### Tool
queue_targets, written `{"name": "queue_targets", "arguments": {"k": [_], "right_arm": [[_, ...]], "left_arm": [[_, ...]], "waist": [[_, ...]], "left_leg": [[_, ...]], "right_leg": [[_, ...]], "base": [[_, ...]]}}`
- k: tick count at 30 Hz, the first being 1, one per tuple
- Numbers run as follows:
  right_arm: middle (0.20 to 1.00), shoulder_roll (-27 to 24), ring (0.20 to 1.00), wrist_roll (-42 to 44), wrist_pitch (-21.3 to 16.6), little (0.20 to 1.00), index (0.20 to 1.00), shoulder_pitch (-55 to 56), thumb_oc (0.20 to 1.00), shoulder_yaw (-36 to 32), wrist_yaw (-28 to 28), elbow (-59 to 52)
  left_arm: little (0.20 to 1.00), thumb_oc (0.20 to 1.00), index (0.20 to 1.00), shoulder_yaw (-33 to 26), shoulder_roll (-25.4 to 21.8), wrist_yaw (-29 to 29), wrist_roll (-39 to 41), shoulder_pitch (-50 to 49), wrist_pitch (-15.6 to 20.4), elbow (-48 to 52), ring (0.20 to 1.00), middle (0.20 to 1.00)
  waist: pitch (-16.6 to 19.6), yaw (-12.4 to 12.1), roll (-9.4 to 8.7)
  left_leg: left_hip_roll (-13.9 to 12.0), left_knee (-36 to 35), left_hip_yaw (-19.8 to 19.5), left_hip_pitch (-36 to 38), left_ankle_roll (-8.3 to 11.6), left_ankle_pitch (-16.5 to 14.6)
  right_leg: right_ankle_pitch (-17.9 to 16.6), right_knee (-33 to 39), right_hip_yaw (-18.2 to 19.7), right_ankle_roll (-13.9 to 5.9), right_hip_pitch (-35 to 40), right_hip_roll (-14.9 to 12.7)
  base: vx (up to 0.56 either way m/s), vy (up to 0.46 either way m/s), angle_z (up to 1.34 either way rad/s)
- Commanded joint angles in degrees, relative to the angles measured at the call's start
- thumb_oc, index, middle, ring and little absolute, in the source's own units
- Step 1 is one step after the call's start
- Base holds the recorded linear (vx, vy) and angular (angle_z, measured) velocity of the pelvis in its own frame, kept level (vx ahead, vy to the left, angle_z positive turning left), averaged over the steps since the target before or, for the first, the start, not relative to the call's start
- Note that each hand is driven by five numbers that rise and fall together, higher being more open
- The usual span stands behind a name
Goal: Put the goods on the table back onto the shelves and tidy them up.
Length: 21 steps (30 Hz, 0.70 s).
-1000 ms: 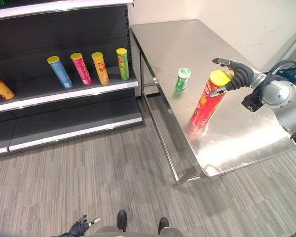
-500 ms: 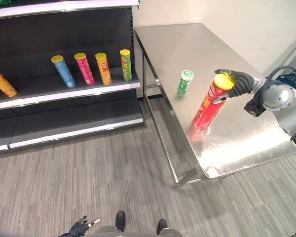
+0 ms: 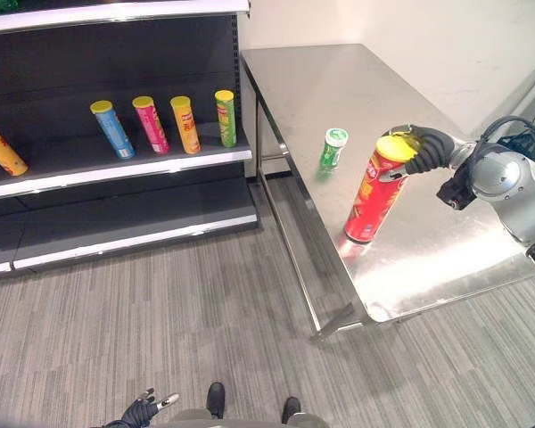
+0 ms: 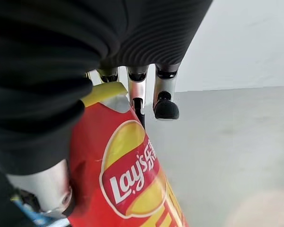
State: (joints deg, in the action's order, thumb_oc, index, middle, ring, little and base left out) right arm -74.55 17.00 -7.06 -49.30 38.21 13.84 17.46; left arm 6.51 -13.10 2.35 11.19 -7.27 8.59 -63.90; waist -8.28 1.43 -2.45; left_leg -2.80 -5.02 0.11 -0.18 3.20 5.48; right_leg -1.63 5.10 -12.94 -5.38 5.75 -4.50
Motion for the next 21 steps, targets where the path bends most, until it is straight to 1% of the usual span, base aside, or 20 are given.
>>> {"name": "queue_targets", "arguments": {"k": [1,3,6,7,8,9,10,11,12,13,14,16,17,18,19,20,21], "right_arm": [[0.200,-5.44,0.200,5.52,-5.12,0.200,0.200,1.88,0.200,-11.52,-4.78,-7.78],[0.200,-5.78,0.200,6.52,-6.36,0.200,0.200,5.74,0.200,-18.30,-5.41,-12.62],[0.200,-3.76,0.200,8.90,-7.99,0.200,0.200,8.97,0.200,-25.48,-6.06,-17.46],[0.200,-2.88,0.200,9.21,-8.61,0.200,0.200,9.40,0.200,-27.24,-6.46,-19.08],[0.200,-2.86,0.200,9.18,-8.57,0.200,0.200,9.71,0.200,-27.55,-6.47,-19.19],[0.200,-1.70,0.200,10.07,-8.84,0.200,0.200,9.75,0.200,-28.89,-6.62,-20.46],[0.200,0.29,0.200,10.02,-9.37,0.200,0.200,9.54,0.200,-30.75,-7.30,-22.47],[0.200,0.81,0.200,9.39,-9.62,0.200,0.200,8.81,0.200,-30.71,-7.77,-23.09],[0.200,0.83,0.200,9.36,-9.60,0.200,0.200,8.62,0.200,-30.53,-7.81,-23.07],[0.200,1.71,0.200,8.17,-9.67,0.200,0.200,7.51,0.200,-29.41,-8.09,-24.42],[0.200,1.30,0.200,6.65,-9.53,0.200,0.200,6.35,0.200,-27.94,-8.65,-24.51],[0.200,1.32,0.200,6.62,-9.55,0.200,0.200,5.63,0.200,-27.23,-8.72,-24.32],[0.200,0.72,0.200,4.95,-9.41,0.200,0.200,4.80,0.200,-25.98,-9.16,-24.61],[0.200,0.16,0.200,2.83,-9.23,0.200,0.200,2.20,0.200,-22.70,-9.97,-24.10],[0.200,-1.08,0.200,0.62,-8.55,0.200,0.200,-0.74,0.200,-17.52,-10.03,-24.55],[0.200,-1.06,0.200,0.64,-8.57,0.200,0.200,-1.21,0.200,-17.06,-10.05,-24.42],[0.200,-1.60,0.200,-0.30,-8.46,0.200,0.200,-1.51,0.200,-16.06,-10.35,-24.30]], "left_arm": [[1.000,1.000,1.000,-0.98,-2.77,1.12,1.12,2.08,1.42,0.87,1.000,1.000],[1.000,1.000,1.000,-1.91,-2.70,1.11,0.91,1.75,1.38,0.95,1.000,1.000],[1.000,1.000,1.000,-2.93,-2.46,1.08,1.09,1.03,1.55,1.47,1.000,1.000],[1.000,1.000,1.000,-3.14,-2.58,1.14,1.33,0.98,1.60,1.62,1.000,1.000],[1.000,1.000,1.000,-3.11,-2.64,1.14,1.33,0.99,1.59,1.63,1.000,1.000],[1.000,1.000,1.000,-3.35,-2.63,1.27,1.59,0.90,1.73,1.95,1.000,1.000],[1.000,1.000,1.000,-3.22,-2.65,1.38,2.11,0.97,1.71,2.68,1.000,1.000],[1.000,1.000,1.000,-3.14,-2.54,1.41,2.38,0.94,1.76,2.92,1.000,1.000],[1.000,1.000,1.000,-3.20,-2.50,1.41,2.38,0.93,1.75,2.93,1.000,1.000],[1.000,1.000,1.000,-3.47,-2.00,1.50,3.17,0.24,1.76,3.09,1.000,1.000],[1.000,1.000,1.000,-3.75,-1.93,1.70,3.29,0.25,1.67,2.78,1.000,1.000],[1.000,1.000,1.000,-3.89,-1.77,1.71,3.28,0.23,1.67,2.77,1.000,1.000],[1.000,1.000,1.000,-3.97,-1.92,1.95,3.24,0.25,1.61,2.42,1.000,1.000],[1.000,1.000,1.000,-4.33,-1.92,2.35,3.13,0.37,1.62,1.97,1.000,1.000],[1.000,1.000,1.000,-4.62,-2.38,2.89,2.70,0.42,1.53,1.38,1.000,1.000],[1.000,1.000,1.000,-4.69,-2.27,2.90,2.70,0.40,1.53,1.38,1.000,1.000],[1.000,1.000,1.000,-4.51,-2.59,3.06,2.28,0.65,1.48,1.29,1.000,1.000]], "waist": [[-1.17,-0.93,-2.35],[-1.00,-0.98,-2.12],[-0.91,-1.34,-1.60],[-1.10,-1.73,-1.56],[-1.12,-1.72,-1.60],[-1.46,-2.01,-1.40],[-2.38,-2.69,-1.40],[-2.78,-2.98,-1.42],[-2.75,-2.78,-1.38],[-3.08,-3.32,-1.21],[-3.15,-3.48,-1.26],[-3.18,-3.29,-1.14],[-3.15,-3.53,-1.31],[-3.20,-3.60,-1.47],[-2.72,-3.64,-1.50],[-2.74,-3.56,-1.43],[-2.45,-3.47,-1.30]], "left_leg": [[-5.98,5.06,4.44,2.88,7.96,-5.96],[-6.54,5.17,4.25,2.98,8.26,-5.53],[-7.13,5.36,3.39,2.61,8.60,-4.70],[-7.23,5.63,2.82,2.26,8.59,-4.50],[-7.23,5.67,2.75,2.23,8.60,-4.52],[-7.23,6.40,2.25,1.58,8.57,-4.40],[-7.16,8.74,1.56,-0.60,9.06,-3.94],[-7.55,9.82,1.66,-1.86,9.58,-3.33],[-7.55,9.99,1.49,-2.03,9.59,-3.39],[-9.44,10.39,2.02,-3.10,10.39,-1.89],[-10.66,10.01,2.15,-3.43,10.76,-0.88],[-10.68,9.93,2.13,-3.36,10.78,-0.85],[-12.00,9.34,2.38,-3.62,10.96,0.03],[-13.63,8.25,2.97,-3.96,11.14,0.98],[-16.91,4.59,4.79,-4.74,11.58,3.36],[-16.91,4.53,4.82,-4.68,11.58,3.38],[-17.55,4.14,5.77,-5.36,11.76,4.00]], "right_leg": [[9.02,-6.92,-0.43,-5.15,1.54,-3.29],[9.47,-7.00,-0.53,-4.83,1.76,-2.85],[10.26,-6.96,-1.07,-4.31,1.99,-2.03],[10.50,-7.00,-1.24,-4.08,2.04,-1.80],[10.52,-7.01,-1.30,-4.07,2.07,-1.79],[10.76,-7.12,-1.51,-3.84,2.03,-1.73],[11.27,-7.19,-2.66,-3.42,2.08,-1.85],[11.50,-7.12,-3.49,-3.26,2.18,-2.01],[11.53,-7.13,-3.63,-3.25,2.18,-1.98],[11.66,-7.06,-4.95,-3.35,2.45,-2.25],[11.47,-6.97,-5.40,-3.59,2.60,-2.50],[11.48,-6.96,-5.42,-3.58,2.65,-2.47],[11.30,-6.88,-5.79,-3.96,2.70,-2.95],[11.07,-6.71,-6.32,-4.61,2.86,-3.77],[10.93,-6.15,-7.05,-5.94,3.01,-5.18],[10.93,-6.15,-7.03,-5.94,3.02,-5.18],[10.65,-5.81,-7.63,-6.65,3.25,-6.00]], "base": [[0.00,-0.081,0.03],[-0.01,-0.101,0.00],[-0.02,-0.092,0.03],[-0.02,-0.063,0.12],[-0.04,-0.048,0.16],[-0.09,-0.023,0.13],[-0.12,-0.004,0.10],[-0.10,0.011,0.18],[-0.05,0.088,0.41],[-0.03,0.130,0.59],[-0.03,0.130,0.66],[-0.01,0.063,0.54],[-0.01,0.152,0.45],[0.02,0.411,0.44],[0.02,0.343,0.36],[0.04,0.385,0.30],[0.02,0.127,0.40]]}}
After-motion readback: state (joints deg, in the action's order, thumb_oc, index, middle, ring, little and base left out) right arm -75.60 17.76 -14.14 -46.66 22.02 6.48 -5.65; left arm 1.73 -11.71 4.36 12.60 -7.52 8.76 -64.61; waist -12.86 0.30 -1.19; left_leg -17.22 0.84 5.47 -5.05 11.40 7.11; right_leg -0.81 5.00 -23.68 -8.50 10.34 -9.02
